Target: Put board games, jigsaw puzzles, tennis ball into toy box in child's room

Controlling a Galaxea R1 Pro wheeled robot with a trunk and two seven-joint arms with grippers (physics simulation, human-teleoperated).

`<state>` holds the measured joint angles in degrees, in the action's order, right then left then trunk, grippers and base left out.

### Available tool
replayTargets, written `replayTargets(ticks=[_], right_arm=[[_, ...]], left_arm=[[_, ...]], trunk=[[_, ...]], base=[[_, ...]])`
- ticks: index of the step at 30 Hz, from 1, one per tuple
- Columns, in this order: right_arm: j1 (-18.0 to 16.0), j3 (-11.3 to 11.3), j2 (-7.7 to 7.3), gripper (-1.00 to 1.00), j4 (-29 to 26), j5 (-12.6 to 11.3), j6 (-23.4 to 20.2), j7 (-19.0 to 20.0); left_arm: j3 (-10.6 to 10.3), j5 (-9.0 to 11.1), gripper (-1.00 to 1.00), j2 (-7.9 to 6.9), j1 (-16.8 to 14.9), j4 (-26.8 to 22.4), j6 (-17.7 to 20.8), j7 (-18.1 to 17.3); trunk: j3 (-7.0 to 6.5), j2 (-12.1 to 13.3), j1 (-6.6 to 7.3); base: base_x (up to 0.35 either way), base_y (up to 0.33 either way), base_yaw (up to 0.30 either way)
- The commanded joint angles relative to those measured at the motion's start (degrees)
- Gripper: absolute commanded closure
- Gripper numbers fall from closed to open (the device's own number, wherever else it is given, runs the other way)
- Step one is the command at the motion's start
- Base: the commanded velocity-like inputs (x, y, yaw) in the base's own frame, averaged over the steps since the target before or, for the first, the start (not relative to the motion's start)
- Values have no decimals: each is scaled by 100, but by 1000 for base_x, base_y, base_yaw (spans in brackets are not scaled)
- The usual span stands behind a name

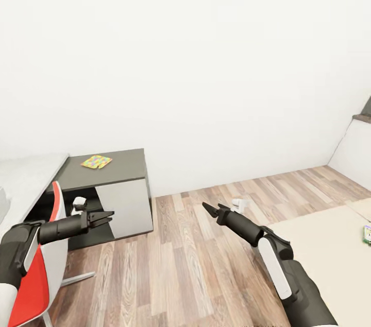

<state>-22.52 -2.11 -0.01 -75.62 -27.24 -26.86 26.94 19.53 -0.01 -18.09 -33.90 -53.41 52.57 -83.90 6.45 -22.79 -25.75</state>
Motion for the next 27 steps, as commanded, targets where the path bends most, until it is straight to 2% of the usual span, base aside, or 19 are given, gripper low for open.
replayTargets(ticks=[1, 27], right_arm=[[-6, 0, -1, -100, -3, -45, -40, -5], [-6, 0, 1, -100, 1, -40, -39, -11]], left_arm=[[4, 0, -100, -2, -3, -3, 60, -22], [-1, 1, -100, -2, -3, -3, 60, -22]], trunk=[[15, -13, -4], [80, -13, -4]], base=[[0, 0, -266], [0, 0, -266]])
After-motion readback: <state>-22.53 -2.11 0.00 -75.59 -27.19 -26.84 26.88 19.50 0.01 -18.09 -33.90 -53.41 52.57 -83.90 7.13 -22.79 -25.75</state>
